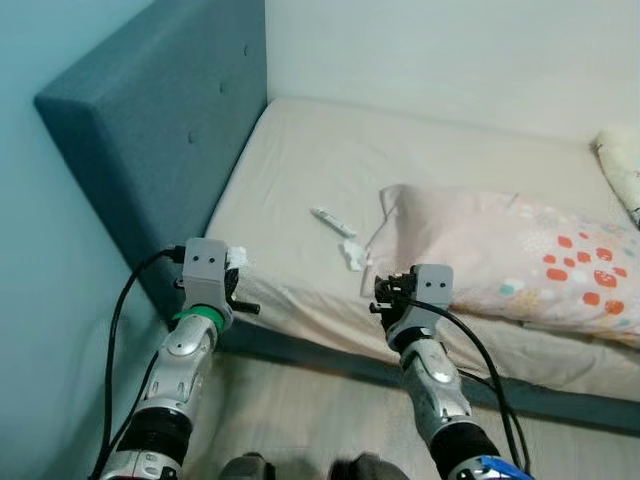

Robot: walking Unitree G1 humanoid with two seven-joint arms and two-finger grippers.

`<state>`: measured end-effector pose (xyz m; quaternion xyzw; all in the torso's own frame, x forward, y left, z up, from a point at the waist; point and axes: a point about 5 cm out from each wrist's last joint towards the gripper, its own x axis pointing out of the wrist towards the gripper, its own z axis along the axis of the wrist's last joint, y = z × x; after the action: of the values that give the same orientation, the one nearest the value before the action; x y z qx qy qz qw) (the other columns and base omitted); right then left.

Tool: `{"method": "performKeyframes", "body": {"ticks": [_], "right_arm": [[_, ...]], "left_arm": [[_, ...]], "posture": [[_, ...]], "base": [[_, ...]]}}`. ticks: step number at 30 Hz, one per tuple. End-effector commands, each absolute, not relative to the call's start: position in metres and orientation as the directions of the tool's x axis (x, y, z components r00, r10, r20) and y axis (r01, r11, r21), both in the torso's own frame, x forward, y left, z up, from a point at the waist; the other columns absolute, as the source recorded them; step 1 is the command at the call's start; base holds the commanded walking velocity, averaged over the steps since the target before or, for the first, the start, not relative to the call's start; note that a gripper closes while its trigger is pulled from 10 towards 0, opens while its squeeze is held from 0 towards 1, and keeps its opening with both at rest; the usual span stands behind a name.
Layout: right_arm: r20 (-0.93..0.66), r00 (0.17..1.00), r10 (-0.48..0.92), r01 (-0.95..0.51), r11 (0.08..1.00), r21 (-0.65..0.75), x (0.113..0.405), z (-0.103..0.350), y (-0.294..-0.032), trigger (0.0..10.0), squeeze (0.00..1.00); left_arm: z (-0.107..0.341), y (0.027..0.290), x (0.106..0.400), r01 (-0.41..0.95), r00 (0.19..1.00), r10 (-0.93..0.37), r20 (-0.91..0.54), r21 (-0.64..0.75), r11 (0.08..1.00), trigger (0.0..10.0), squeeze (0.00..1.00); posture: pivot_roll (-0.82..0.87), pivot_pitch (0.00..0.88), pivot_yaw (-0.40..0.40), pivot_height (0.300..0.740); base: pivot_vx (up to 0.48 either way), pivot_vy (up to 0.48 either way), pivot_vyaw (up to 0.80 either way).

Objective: Clean up the room

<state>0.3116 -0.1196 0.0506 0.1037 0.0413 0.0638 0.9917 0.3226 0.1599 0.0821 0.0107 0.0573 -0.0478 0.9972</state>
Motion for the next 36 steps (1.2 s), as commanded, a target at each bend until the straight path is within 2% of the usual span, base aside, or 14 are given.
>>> {"method": "performKeyframes", "body": {"ticks": [1,36], "right_arm": [[-0.088,0.99,0.111,-0.089,0.971,0.22,0.3084,0.0453,-0.1249,10.0,0.0],[-0.098,0.99,0.105,-0.079,0.967,0.241,0.3084,0.0431,-0.1208,10.0,0.0]], "left_arm": [[0.0781,0.1563,0.3208,0.114,0.984,-0.111,-0.138,0.016,0.993,10.0,0.0],[0.0822,0.1582,0.321,0.144,0.981,-0.137,-0.14,0.043,0.989,10.0,0.0]], "posture": [[0.13,0.055,0.02,0.74],[0.16,0.051,0.031,0.74]], "base": [[-0.274,0.0,0.0],[-0.27,0.0,0.0]]}}
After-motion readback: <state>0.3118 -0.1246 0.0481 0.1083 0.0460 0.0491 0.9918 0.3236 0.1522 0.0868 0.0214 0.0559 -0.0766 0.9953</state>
